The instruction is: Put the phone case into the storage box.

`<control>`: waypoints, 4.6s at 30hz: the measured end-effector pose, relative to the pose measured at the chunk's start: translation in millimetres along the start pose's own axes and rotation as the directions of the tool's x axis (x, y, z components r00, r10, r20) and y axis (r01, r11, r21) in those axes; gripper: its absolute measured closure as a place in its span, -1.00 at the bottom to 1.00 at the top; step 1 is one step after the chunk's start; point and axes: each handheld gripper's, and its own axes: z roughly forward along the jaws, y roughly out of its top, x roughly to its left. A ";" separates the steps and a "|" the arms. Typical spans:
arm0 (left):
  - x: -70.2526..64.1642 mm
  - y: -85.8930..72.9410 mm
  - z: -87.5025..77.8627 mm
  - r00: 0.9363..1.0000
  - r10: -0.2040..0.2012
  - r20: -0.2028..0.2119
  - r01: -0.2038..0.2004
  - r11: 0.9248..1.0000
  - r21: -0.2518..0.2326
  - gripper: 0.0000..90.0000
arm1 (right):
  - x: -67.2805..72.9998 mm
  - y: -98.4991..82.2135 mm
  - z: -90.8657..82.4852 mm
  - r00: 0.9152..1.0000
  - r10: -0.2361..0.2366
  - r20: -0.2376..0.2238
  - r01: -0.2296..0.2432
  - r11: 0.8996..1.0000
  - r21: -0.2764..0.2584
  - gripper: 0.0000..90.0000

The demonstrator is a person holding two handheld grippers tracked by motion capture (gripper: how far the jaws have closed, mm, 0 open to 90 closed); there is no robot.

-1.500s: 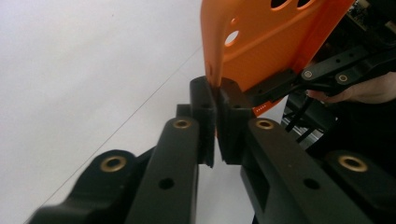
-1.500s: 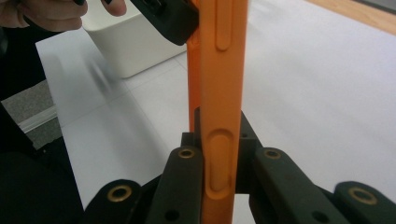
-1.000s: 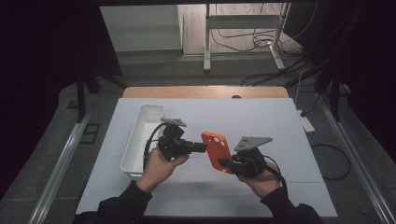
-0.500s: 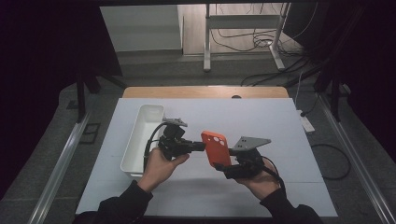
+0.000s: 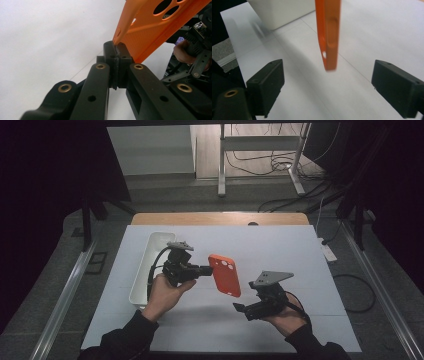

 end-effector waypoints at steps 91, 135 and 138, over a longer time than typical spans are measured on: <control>98.1 31.4 -99.1 0.957 -0.099 -0.274 0.098 0.995 -0.019 0.98 | -30.6 -103.1 -116.2 0.905 0.291 0.310 -0.285 0.956 -0.067 -1.00; 149.0 33.8 -128.1 0.880 -0.212 -0.424 0.192 0.977 -0.091 0.99 | -30.9 -102.6 -114.3 0.911 0.282 0.301 -0.282 0.959 -0.044 -1.00; 151.9 33.0 -126.1 0.880 -0.216 -0.423 0.196 0.976 -0.091 0.99 | -30.8 -102.5 -113.9 0.911 0.282 0.300 -0.284 0.958 -0.041 -1.00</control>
